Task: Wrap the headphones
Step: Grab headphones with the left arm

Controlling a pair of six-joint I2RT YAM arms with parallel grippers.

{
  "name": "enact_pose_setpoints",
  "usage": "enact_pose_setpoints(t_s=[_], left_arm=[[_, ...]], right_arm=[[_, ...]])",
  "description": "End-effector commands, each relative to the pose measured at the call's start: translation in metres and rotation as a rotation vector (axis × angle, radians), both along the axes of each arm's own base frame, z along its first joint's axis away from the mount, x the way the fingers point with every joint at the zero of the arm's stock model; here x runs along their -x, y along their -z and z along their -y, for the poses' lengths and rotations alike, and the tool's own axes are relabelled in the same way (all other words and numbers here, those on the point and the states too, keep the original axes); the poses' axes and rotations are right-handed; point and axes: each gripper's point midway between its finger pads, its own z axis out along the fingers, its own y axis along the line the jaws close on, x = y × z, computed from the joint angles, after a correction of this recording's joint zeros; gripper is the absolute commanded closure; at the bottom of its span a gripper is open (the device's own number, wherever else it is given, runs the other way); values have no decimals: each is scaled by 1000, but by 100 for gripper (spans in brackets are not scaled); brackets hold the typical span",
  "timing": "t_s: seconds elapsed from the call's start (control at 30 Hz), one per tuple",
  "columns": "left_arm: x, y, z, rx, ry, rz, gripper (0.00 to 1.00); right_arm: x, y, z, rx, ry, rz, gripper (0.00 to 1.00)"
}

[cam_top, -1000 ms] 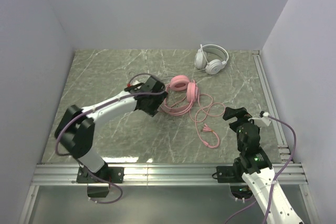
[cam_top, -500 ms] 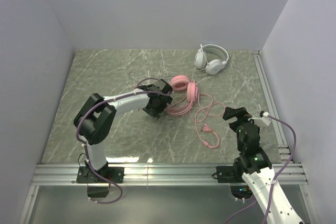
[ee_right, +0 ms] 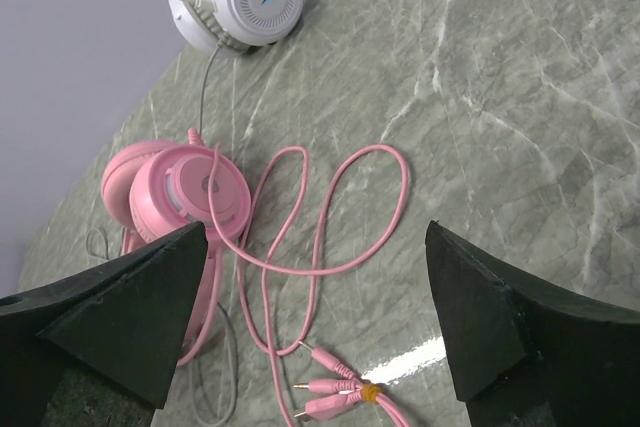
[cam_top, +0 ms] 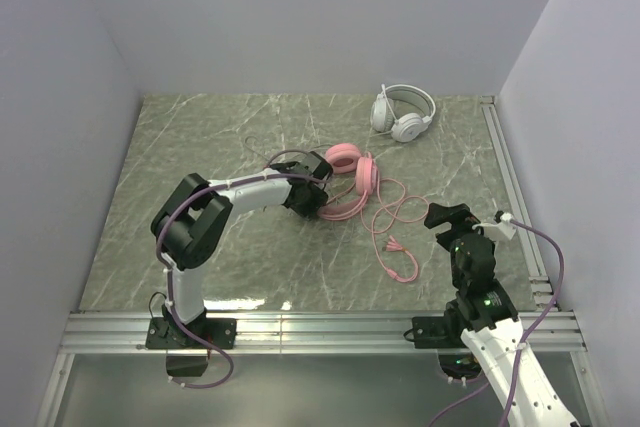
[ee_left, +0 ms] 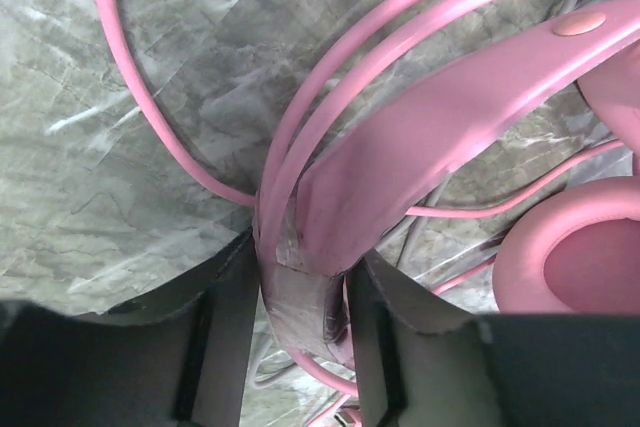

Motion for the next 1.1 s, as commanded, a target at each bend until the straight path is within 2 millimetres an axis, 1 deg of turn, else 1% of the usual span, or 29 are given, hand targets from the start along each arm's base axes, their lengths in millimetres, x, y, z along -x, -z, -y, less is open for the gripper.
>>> enact_pose_setpoints(t_s=[0.0,0.07,0.13,0.17,0.2,0.23,0.27,0.3,0.33,0.37,0.4,0.47,0.5,0.57,0.63,0.67,0.77,0.8,0.83,0.87,0.9,0.93,0.97,1.03,1.07], left_arm=[[-6,-10,7,8,-8,23,57],[-5,-12,4,-2,-11,22,61],[-6,-22,2,-21,-16,40,63],[-3,-26,1,-36,-14,42,64],[-4,-34,-1,-50,-17,64,66],[-6,-43,1,-48,-16,81,66],[-3,-47,1,-56,-11,87,67],[-3,-57,2,-44,-6,109,74],[-2,-61,2,-41,-3,116,88],[-2,-65,2,-37,0,125,95],[-2,-73,1,-32,6,137,99],[-1,-79,-4,-50,8,147,100],[-2,-88,-6,-53,16,166,100],[-5,-98,-9,-70,39,207,100],[-5,-116,-14,-100,97,259,100],[-6,-129,-22,-139,130,300,100],[-3,-150,-44,-214,143,354,100],[2,-164,-52,-225,173,391,100],[3,-174,-56,-227,186,419,100],[8,-192,-65,-235,196,465,100],[11,-198,-71,-244,200,479,100],[16,-205,-77,-254,207,487,100],[21,-221,-84,-254,228,529,100],[29,-236,-87,-230,264,563,100],[33,-242,-91,-231,288,575,100]], right_arm=[[-3,-5,2,0,12,24,4],[-3,-5,2,1,12,21,4],[-3,-5,2,1,12,21,4],[-3,-4,2,3,11,20,4],[-3,-4,2,2,12,17,4],[-3,-4,2,2,12,17,4],[-4,-3,2,5,11,12,4],[-4,-4,2,3,12,14,4],[-4,-4,2,3,12,12,4],[-4,-3,2,4,12,9,4],[-4,-3,2,6,11,8,4],[-4,-3,1,5,10,9,4],[-4,-3,1,6,8,9,4],[-4,-4,1,7,6,11,4],[-4,-4,0,8,1,13,4],[-4,-4,-1,9,-4,14,4],[-5,-7,-6,19,-42,25,5],[-5,-8,-9,38,-64,29,5],[-5,-10,-16,39,-110,41,5],[-6,-14,-22,46,-147,64,6],[-6,-16,-27,76,-189,76,7],[-3,-20,-40,76,-266,102,7],[-3,-25,-47,85,-311,131,9],[2,-30,-61,134,-413,176,10],[5,-39,-73,130,-487,229,10]])
